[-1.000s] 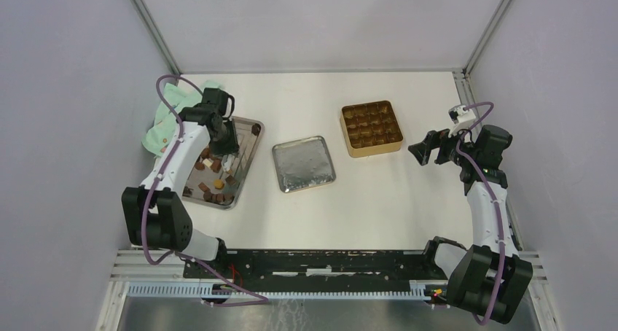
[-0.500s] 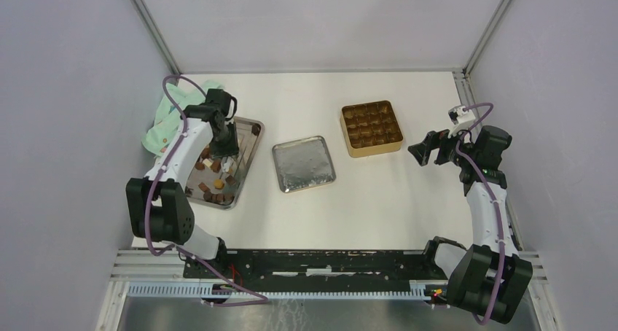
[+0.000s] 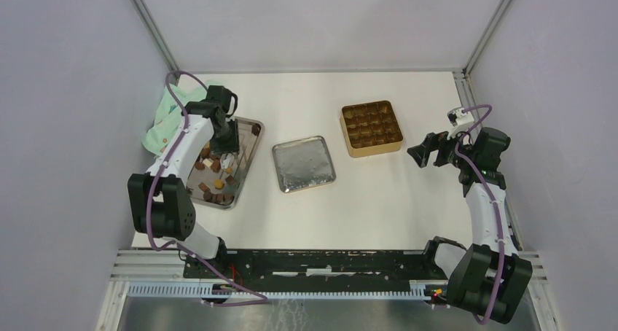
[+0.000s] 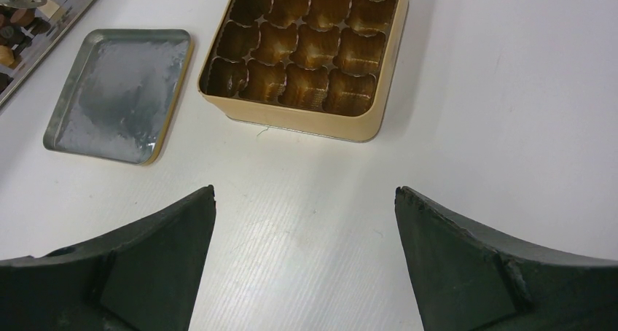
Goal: Pack the chocolate
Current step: Pick up the fake chocolate from the plate.
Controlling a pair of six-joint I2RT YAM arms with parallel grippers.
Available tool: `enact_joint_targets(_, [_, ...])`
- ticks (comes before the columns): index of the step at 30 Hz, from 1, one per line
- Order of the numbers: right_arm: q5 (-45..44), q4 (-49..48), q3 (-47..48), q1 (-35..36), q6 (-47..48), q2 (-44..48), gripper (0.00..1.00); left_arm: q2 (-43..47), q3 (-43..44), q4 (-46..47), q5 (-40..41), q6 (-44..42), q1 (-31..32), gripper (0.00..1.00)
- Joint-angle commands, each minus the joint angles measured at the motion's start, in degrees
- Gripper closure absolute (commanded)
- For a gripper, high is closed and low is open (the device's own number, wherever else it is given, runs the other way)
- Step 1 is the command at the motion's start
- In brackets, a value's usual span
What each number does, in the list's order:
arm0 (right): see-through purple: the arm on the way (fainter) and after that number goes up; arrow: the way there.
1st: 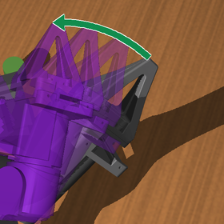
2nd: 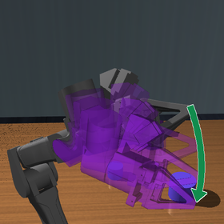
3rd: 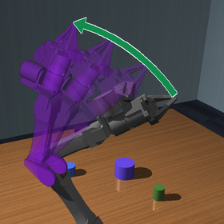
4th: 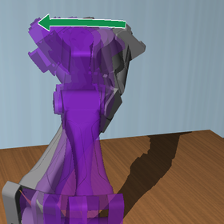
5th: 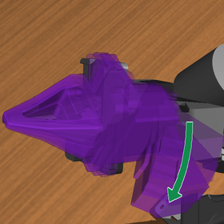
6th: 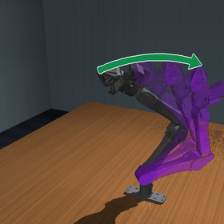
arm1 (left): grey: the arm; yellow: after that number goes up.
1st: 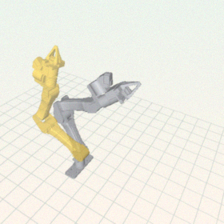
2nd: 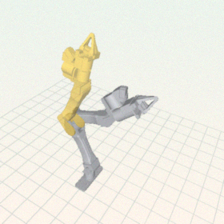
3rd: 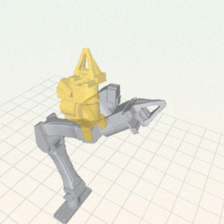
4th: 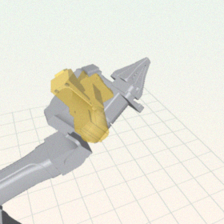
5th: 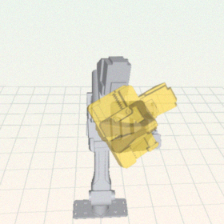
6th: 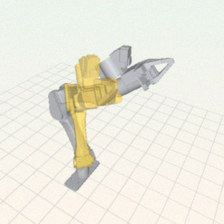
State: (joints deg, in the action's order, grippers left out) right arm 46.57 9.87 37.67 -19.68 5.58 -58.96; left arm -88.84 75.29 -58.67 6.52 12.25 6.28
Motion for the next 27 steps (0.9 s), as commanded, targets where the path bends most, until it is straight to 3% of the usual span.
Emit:
enact_joint_targets(1, [1.25,-2.4,0.04,-0.27,-0.4,0.9,0.02,-1.34,2.71,0.23,0.88,-3.46,-0.02,0.56])
enact_joint_targets(19, [1.27,-2.31,0.3,-0.31,-0.44,0.6,0.02,-5.54,5.07,0.16,1.02,-3.78,-0.03,0.58])
enact_joint_targets(27, [1.16,-2.23,0.3,-0.27,-0.4,0.64,0.02,-4.4,5.59,-1.03,0.49,-2.79,-0.04,0.98])
